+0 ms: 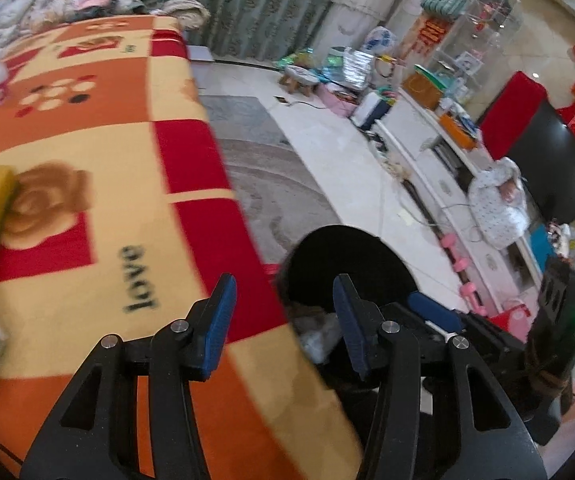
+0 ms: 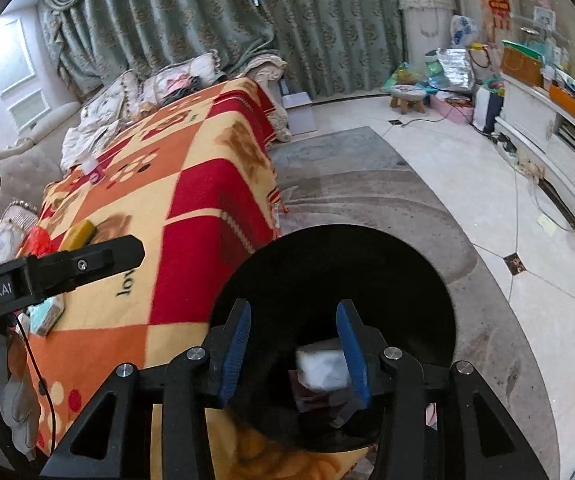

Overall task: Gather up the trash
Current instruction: 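Grasp the small green medicine box with the left tool while the right tool grasps the teal tissue pack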

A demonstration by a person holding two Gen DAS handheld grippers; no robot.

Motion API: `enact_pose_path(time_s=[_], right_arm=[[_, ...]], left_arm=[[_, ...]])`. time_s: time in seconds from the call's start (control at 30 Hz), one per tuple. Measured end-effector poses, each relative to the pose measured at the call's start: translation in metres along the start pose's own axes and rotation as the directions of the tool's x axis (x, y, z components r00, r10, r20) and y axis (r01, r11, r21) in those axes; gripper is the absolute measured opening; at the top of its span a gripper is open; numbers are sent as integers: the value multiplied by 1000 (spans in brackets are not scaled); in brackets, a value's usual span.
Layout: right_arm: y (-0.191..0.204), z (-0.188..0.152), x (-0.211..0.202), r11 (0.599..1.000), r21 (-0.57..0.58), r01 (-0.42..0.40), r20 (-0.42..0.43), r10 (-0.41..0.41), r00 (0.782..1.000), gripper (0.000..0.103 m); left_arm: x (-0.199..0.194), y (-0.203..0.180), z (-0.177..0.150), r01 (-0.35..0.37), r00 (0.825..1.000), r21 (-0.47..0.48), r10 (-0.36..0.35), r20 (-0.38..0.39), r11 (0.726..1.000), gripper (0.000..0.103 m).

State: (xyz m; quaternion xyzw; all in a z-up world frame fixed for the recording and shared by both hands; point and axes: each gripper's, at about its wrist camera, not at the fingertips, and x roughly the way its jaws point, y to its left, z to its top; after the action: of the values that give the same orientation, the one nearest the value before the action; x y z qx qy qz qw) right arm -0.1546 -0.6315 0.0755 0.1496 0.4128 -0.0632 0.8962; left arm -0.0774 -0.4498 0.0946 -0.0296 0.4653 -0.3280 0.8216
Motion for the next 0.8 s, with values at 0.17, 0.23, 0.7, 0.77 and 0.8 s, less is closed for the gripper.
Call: enact_pose_path(time_s=[0.17, 0.23, 0.7, 0.77, 0.8], right_arm=[[27, -2, 1, 998, -35, -46, -6, 46, 999, 43], [42, -4, 2, 996, -53, -69, -13, 69, 998, 46], [176, -20, 38, 943, -206, -263, -137, 238, 961, 69], [198, -22, 42, 925, -236, -297, -154, 266, 952, 73], [209, -23, 45, 915, -254, -315, -164, 280, 946, 76]], left_arm=[[-30, 32, -16, -98, 994, -11, 99, 36, 995, 49], [-41, 46, -23, -133, 990, -20, 134, 41, 991, 49], [-142, 187, -65, -351, 926, -200, 370, 71, 915, 49], [-154, 212, -72, -373, 915, -249, 399, 60, 894, 49], [-159, 225, -74, -380, 911, -270, 408, 54, 885, 49]])
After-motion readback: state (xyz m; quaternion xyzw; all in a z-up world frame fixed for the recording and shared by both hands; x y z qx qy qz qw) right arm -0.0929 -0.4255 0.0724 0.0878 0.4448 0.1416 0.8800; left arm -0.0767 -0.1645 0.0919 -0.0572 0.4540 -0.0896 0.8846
